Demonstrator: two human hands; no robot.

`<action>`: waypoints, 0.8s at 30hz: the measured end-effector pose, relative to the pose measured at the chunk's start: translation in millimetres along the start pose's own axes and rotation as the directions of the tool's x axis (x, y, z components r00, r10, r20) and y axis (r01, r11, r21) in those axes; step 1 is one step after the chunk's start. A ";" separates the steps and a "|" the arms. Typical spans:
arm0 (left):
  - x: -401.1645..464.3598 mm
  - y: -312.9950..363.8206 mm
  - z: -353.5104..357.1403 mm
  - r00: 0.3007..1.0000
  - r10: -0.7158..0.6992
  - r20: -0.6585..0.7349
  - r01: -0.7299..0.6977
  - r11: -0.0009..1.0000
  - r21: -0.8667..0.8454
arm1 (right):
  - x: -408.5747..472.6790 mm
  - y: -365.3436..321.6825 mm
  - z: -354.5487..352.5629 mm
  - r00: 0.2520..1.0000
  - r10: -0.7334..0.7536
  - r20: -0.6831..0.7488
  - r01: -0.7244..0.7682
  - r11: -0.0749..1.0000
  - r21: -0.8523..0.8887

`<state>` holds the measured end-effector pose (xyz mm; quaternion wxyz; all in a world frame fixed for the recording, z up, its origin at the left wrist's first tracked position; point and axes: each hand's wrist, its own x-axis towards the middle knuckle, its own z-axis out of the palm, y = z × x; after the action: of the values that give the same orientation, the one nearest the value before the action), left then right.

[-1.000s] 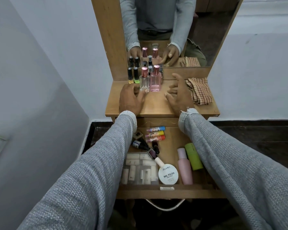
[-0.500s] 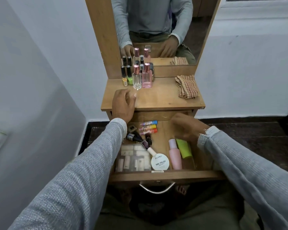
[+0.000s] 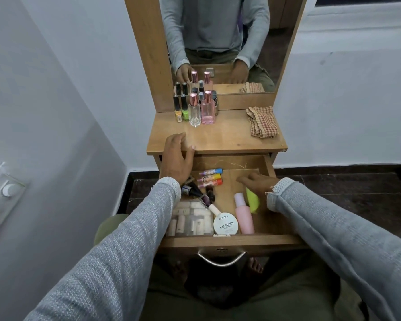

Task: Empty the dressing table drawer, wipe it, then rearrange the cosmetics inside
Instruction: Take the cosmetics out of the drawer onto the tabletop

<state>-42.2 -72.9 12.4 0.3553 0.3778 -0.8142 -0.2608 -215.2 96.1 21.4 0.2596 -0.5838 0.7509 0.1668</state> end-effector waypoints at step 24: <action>-38.9 30.9 4.2 0.978 0.105 0.181 -0.061 0.971 -0.233 | 8.7 -9.6 1.2 0.912 0.148 -0.382 0.163 0.725 0.669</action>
<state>-40.7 -23.3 16.4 0.3265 0.2735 -0.8249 -0.3718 -207.3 87.4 15.8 0.2947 -0.4699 0.7933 -0.2510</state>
